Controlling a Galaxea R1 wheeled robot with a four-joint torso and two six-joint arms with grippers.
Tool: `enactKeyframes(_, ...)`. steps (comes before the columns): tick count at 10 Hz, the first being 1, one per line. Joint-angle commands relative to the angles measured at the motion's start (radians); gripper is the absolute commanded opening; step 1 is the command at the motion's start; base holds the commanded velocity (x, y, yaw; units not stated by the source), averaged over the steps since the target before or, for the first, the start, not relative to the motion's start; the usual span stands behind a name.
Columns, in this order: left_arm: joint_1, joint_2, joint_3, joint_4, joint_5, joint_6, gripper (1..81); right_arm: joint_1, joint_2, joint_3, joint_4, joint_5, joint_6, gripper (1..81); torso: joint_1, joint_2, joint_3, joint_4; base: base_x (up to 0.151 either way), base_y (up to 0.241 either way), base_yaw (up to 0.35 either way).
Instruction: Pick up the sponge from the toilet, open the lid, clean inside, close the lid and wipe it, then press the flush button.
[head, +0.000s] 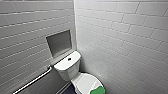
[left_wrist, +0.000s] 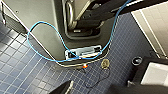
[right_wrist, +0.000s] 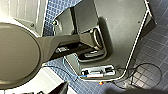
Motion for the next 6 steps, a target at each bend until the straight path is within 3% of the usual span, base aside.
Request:
enactKeyframes(1, 0.014, 0.006, -0.004, 0.02, 0.056, 0.002, 81.1, 0.063, -0.18, 0.194, 0.024, -0.01, 0.055, 81.1, 0.064, -0.1, -0.093, 0.0, 0.0, 0.0, 0.0)
enactKeyframes(6, 0.033, 0.072, -0.109, 0.02, 0.062, 0.002, 81.1, 0.213, -0.306, 0.303, 0.03, 0.007, 0.138, 81.1, 0.159, -0.251, -0.205, 0.0, 0.0, 0.0, 0.0)
